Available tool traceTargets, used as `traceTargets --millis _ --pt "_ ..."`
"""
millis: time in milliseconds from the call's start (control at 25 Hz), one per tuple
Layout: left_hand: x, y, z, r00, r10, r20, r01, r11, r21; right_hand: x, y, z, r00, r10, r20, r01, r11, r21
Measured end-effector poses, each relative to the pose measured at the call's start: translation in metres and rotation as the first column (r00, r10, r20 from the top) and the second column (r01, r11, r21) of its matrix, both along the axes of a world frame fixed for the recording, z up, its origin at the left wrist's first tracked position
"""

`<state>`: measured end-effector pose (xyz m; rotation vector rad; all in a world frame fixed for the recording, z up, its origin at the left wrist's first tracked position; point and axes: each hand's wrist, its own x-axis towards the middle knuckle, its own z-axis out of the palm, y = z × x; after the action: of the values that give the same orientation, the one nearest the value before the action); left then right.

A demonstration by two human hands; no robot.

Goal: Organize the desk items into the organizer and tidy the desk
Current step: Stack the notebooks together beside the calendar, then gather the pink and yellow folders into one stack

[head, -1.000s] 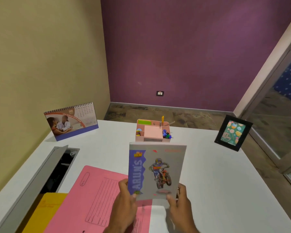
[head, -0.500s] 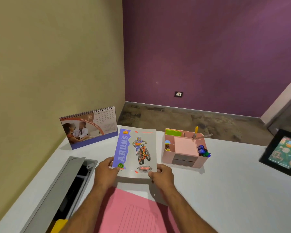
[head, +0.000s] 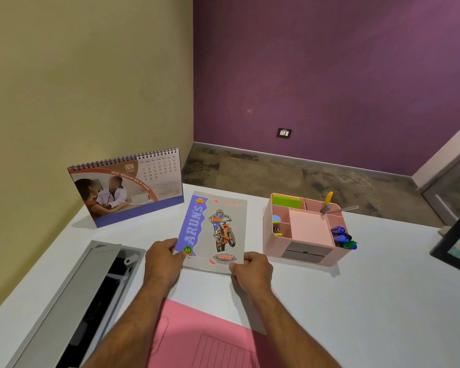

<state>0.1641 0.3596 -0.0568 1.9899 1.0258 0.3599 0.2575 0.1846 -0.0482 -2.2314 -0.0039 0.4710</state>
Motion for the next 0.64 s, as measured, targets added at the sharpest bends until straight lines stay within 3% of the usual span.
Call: traceTargets --millis 120,240,400,520,640 --pt "-0.005 0.001 -0.006 0.998 0.044 -0.045 -0.041 0.997 0.061 -0.002 -0.005 0.004 0.995 0.044 0.093 -0.031 0.990 -0.140" --pt "-0.013 -0.002 -0.005 0.998 0.043 -0.045 -0.041 0.998 0.044 -0.011 -0.016 0.006 0.987 0.069 0.142 -0.045 0.985 -0.168" --pt "-0.035 -0.017 0.008 1.000 -0.004 -0.007 0.005 0.992 0.127 -0.028 -0.043 0.015 0.943 0.226 0.242 -0.161 0.952 -0.260" --pt "-0.060 -0.026 0.017 0.999 -0.016 -0.034 0.021 0.987 0.159 -0.042 -0.070 0.021 0.923 0.343 0.175 -0.287 0.915 -0.283" --pt "-0.094 -0.032 0.018 0.985 -0.023 -0.171 0.044 0.992 0.120 -0.056 -0.097 0.026 0.872 0.488 0.041 -0.445 0.823 -0.352"
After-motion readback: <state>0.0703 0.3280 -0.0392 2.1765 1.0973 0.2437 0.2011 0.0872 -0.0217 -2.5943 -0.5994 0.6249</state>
